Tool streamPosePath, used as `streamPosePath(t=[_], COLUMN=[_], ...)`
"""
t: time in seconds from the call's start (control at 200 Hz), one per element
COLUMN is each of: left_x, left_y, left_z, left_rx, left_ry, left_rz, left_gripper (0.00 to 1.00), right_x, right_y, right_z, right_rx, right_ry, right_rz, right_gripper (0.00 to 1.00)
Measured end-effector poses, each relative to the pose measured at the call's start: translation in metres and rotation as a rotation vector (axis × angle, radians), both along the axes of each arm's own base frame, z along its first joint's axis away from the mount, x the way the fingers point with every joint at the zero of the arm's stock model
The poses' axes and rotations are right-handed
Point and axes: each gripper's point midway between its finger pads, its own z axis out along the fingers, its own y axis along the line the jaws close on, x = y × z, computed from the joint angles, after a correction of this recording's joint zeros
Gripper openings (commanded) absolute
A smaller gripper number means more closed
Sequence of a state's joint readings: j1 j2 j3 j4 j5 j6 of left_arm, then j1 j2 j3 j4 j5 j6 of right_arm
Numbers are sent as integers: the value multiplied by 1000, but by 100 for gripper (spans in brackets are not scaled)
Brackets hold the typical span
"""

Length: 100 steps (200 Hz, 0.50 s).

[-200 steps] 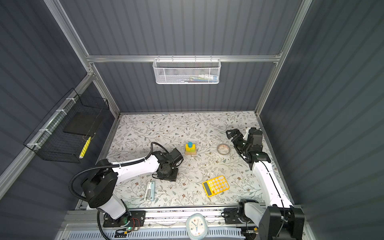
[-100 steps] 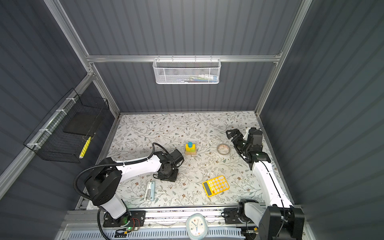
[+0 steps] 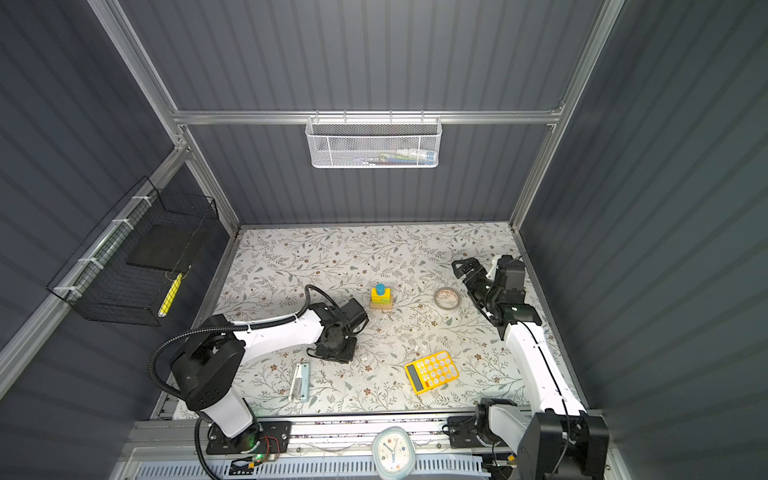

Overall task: Build the wood block tower
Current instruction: 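Close the left gripper on the blue cylinder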

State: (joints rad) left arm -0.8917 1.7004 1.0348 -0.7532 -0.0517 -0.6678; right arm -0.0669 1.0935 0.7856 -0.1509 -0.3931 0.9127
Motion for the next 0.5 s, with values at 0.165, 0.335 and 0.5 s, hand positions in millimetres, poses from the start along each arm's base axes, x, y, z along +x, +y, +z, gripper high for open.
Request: streamPosePath(t=[0.165, 0.335, 0.5], left_x=[0, 0, 0], left_y=[0, 0, 0], left_z=[0, 0, 0], left_rx=[0, 0, 0], left_ry=[0, 0, 0], left_rz=[0, 0, 0], left_gripper=[27, 23, 23], right_x=[0, 0, 0], right_y=[0, 0, 0], right_z=[0, 0, 0], right_rx=[0, 0, 0], right_ry=[0, 0, 0], right_rz=[0, 0, 0], right_gripper=[99, 99, 99])
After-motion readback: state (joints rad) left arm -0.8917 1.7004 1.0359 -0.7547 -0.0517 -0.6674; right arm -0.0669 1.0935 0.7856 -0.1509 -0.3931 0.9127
